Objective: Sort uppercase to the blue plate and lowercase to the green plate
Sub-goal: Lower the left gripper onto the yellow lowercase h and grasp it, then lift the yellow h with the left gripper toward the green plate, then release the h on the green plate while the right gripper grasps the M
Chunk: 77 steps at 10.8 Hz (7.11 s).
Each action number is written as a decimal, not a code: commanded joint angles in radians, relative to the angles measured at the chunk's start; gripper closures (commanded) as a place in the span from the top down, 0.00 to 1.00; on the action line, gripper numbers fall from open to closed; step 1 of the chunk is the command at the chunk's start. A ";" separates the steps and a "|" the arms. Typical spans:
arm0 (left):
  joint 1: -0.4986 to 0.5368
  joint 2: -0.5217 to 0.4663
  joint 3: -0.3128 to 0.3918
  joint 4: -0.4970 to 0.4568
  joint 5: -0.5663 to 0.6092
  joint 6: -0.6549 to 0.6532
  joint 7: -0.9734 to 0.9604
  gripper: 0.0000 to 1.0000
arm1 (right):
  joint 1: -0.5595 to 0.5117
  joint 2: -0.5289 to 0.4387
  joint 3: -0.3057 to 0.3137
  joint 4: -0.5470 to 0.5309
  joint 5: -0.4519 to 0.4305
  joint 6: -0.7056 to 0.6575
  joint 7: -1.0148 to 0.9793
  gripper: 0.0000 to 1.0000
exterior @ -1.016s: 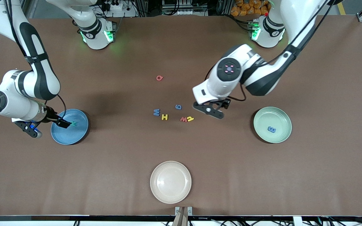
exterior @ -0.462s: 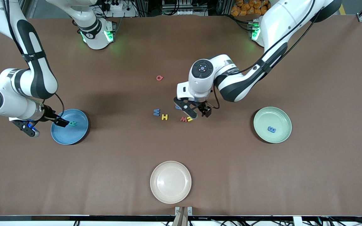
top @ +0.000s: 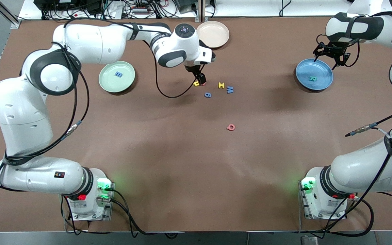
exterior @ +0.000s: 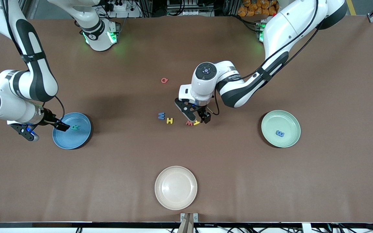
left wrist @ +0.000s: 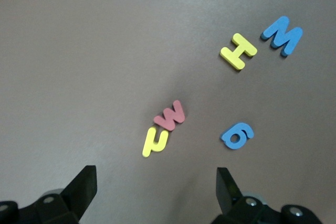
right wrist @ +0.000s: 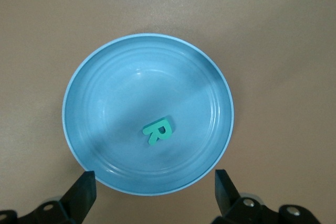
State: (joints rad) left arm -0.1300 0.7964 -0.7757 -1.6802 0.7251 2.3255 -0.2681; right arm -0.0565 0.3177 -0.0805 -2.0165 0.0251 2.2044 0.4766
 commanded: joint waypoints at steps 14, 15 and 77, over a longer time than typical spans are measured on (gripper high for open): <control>0.009 0.081 0.070 -0.056 0.149 0.147 0.133 0.84 | -0.016 0.004 0.013 0.010 0.004 -0.005 -0.016 1.00; 0.009 0.081 0.070 -0.055 0.149 0.147 0.133 0.82 | -0.017 0.006 0.013 0.010 0.004 -0.003 -0.016 1.00; 0.490 -0.109 0.196 -0.007 -0.360 -0.278 0.119 0.00 | 0.727 0.211 0.018 0.055 0.098 0.296 0.303 1.00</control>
State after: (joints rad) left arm 0.3579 0.6710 -0.5863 -1.6829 0.4017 2.0334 -0.1532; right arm 0.6459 0.4871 -0.0533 -1.9643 0.1030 2.4475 0.7794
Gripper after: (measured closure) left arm 0.736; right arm 0.000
